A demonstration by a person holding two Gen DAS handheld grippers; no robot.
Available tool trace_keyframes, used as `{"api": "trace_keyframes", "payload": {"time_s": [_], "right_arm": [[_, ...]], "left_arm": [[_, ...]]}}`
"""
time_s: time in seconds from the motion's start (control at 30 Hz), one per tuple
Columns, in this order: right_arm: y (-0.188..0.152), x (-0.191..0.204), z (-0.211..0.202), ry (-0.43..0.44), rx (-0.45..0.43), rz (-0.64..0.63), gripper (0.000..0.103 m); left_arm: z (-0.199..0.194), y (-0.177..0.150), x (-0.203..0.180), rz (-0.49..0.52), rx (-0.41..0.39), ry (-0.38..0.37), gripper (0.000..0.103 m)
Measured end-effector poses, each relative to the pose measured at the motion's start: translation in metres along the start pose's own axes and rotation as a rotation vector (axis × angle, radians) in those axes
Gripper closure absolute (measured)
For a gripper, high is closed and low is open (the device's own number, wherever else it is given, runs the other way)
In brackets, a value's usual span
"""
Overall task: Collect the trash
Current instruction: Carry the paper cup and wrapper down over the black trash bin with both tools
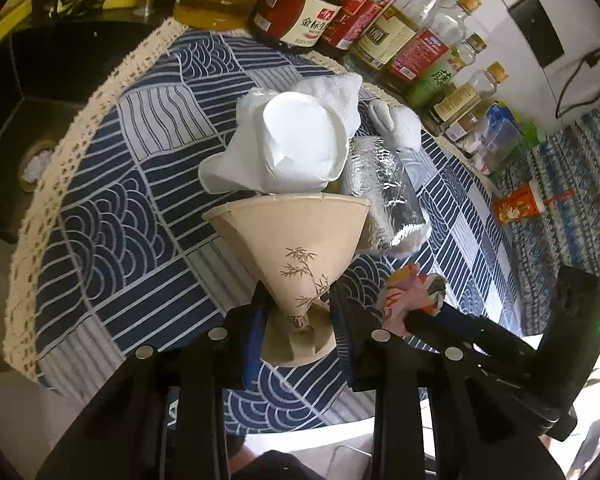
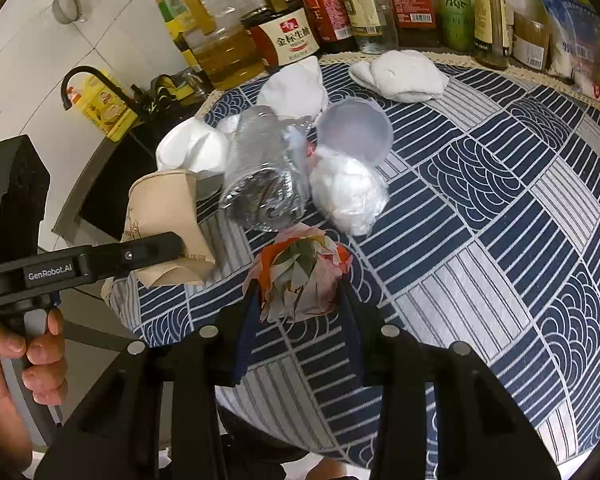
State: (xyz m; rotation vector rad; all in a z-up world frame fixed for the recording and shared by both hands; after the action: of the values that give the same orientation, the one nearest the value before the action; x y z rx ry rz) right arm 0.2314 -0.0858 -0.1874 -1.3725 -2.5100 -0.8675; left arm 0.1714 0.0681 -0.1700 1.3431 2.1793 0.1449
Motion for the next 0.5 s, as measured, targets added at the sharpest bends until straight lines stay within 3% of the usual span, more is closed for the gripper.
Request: {"api": "trace_keyframes", "payload": {"time_s": [0.5], "right_arm": [[-0.039, 0.027, -0.021, 0.019, -0.001, -0.045, 0.064]], "left_arm": [[-0.032, -0.043, 0.005, 0.002, -0.027, -0.019, 0.074]]}}
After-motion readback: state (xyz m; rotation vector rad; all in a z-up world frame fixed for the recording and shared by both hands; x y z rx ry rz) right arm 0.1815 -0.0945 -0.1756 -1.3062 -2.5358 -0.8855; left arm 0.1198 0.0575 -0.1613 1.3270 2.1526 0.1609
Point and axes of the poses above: each gripper's, at about its wrist camera, not at the fingertips, and z roughly the way its jaws point, x to its left, y to its top, the point moved 6 cm from there along z, roughly the way its jaws point, and after that the axes turned 5 degrees about z, right-handed, at the moved point
